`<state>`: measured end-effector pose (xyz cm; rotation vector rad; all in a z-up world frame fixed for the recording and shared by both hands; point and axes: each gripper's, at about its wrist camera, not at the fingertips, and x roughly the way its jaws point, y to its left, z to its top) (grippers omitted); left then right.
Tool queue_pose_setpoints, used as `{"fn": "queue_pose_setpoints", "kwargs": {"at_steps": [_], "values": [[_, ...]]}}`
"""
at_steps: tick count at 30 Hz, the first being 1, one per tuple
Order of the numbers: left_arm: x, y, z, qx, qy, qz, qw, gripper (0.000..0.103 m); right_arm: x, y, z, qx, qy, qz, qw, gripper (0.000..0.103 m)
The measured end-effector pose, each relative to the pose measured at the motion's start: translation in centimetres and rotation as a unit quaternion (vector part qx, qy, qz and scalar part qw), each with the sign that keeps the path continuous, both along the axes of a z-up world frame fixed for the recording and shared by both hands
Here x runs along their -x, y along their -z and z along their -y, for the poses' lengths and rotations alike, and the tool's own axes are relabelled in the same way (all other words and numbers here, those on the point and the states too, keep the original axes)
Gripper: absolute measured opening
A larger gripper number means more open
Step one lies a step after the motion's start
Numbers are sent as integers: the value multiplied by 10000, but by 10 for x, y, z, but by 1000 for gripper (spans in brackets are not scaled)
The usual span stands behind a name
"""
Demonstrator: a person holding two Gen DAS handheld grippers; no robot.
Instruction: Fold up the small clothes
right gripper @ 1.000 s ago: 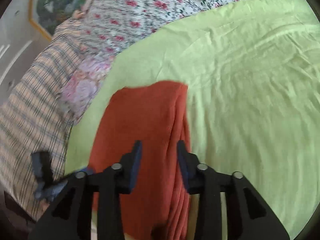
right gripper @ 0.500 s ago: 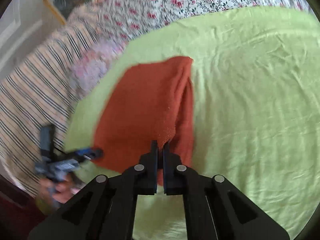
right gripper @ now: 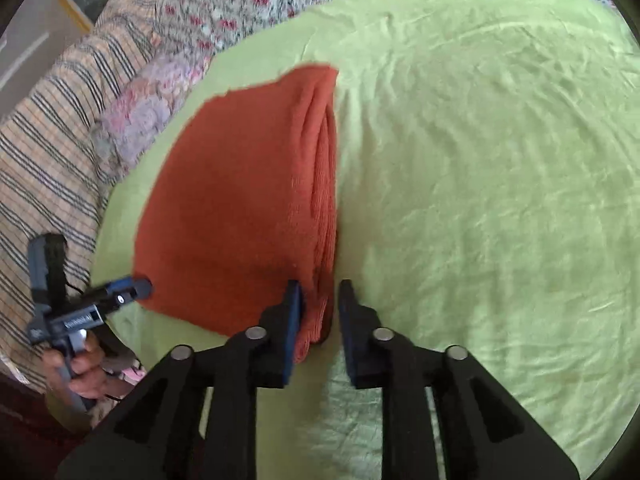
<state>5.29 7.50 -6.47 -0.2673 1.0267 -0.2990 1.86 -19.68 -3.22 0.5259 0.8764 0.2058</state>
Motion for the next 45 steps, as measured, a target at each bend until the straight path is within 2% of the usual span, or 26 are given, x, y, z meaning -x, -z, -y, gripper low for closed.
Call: {"fn": "queue_pose_setpoints", "kwargs": {"at_steps": [3,6,10,14,16,19,21,24,25,27,30,32,35,37,41,44,45], "values": [[-15,-5,-5,128,-118,6,9998,59,-8,-17,11,-272,88,290,9992,32],[-31,-14,-2,212,-184,94,9996,59,-33,-21,16,-422,118,393,9983,32],[-56,-20,4,151,-286,149,9994,59,-78,-7,21,-962,118,301,9948,32],[-78,-18,0,183,-456,52,9988,59,-110,6,19,-1098,148,71,9938,32],[-84,-18,-1,203,-518,30,9984,59,-118,10,19,-1275,164,20,9917,11],[-86,-20,3,14,-565,140,9983,57,-108,-10,20,-1132,193,423,9925,11],[-89,-11,4,12,-592,40,9982,57,-103,-19,17,-819,224,543,9949,10],[-90,1,2,98,-638,-29,9979,58,-113,-3,6,-132,225,207,9994,10],[-89,1,3,53,-638,5,9979,58,-116,6,3,-50,209,119,9997,10],[-88,1,6,-87,-632,50,9980,59,-117,17,3,-39,245,27,9997,10],[-87,-3,5,-96,-679,38,9976,58,-116,12,4,67,266,40,9996,12],[-82,-11,4,-93,-709,118,9974,52,-112,8,7,-15,306,72,9995,14],[-76,-28,6,-119,-625,349,9974,50,-95,-7,17,-145,556,233,9981,17],[-76,-38,6,17,-558,500,9972,50,-81,-23,17,-263,567,478,9969,17],[-69,-52,18,496,2,682,9964,50,-66,-36,0,-650,34,675,9956,17],[-55,-48,30,331,308,714,9964,50,-56,-30,-18,-588,-228,529,9966,17],[-53,-40,36,83,320,638,9974,49,-53,-24,-24,-501,-293,440,9973,17]]}}
